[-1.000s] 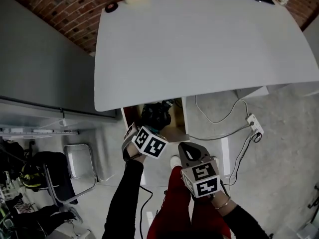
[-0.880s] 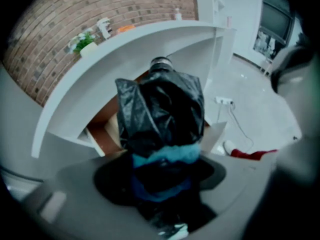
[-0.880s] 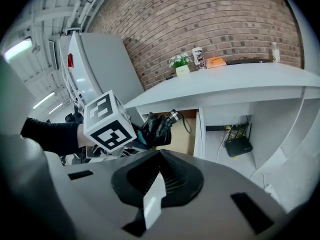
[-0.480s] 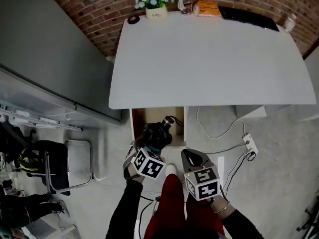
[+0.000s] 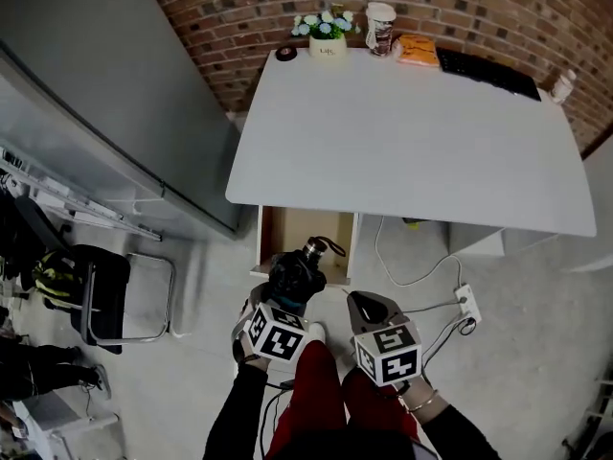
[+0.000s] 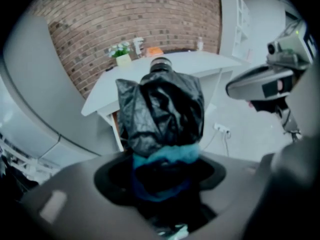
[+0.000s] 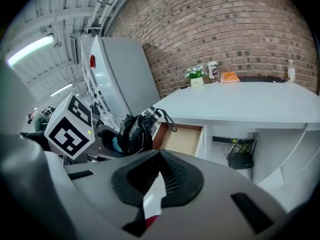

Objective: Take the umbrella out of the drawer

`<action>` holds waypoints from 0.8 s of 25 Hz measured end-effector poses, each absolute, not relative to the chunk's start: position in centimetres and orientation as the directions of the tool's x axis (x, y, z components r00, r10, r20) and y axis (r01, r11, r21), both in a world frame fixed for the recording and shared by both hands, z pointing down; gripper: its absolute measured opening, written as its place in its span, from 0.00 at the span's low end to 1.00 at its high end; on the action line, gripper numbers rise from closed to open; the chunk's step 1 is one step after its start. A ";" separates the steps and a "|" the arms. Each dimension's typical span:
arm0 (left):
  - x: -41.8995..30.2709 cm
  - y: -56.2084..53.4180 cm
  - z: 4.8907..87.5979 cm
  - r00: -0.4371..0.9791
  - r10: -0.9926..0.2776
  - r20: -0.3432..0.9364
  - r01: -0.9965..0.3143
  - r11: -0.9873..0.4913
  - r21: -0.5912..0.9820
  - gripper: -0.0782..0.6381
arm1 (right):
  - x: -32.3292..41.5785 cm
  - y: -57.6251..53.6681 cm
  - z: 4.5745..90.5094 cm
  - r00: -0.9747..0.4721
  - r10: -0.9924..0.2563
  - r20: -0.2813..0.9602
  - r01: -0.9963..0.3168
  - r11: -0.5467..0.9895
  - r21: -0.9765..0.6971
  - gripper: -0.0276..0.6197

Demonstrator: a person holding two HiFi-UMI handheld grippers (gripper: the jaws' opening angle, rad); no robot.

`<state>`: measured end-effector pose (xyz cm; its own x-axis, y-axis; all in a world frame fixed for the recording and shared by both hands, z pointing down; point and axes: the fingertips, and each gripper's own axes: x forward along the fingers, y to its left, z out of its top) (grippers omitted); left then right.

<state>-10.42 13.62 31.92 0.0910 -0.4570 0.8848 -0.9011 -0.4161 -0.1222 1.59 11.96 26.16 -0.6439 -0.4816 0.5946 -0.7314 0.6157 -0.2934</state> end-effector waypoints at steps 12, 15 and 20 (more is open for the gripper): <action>-8.8 16.6 27.4 0.113 -0.556 0.824 -0.971 -0.236 -0.026 0.51 | 1.8 14.3 22.7 -0.688 -0.449 0.570 -0.669 0.697 -0.259 0.04; -8.3 17.4 26.7 0.128 -0.574 0.809 -0.981 -0.192 0.018 0.51 | 1.5 15.0 22.0 -0.704 -0.434 0.563 -0.649 0.715 -0.260 0.04; -7.7 18.8 25.3 0.123 -0.613 0.780 -0.989 -0.142 0.044 0.51 | 1.1 16.0 21.1 -0.722 -0.419 0.551 -0.618 0.749 -0.240 0.04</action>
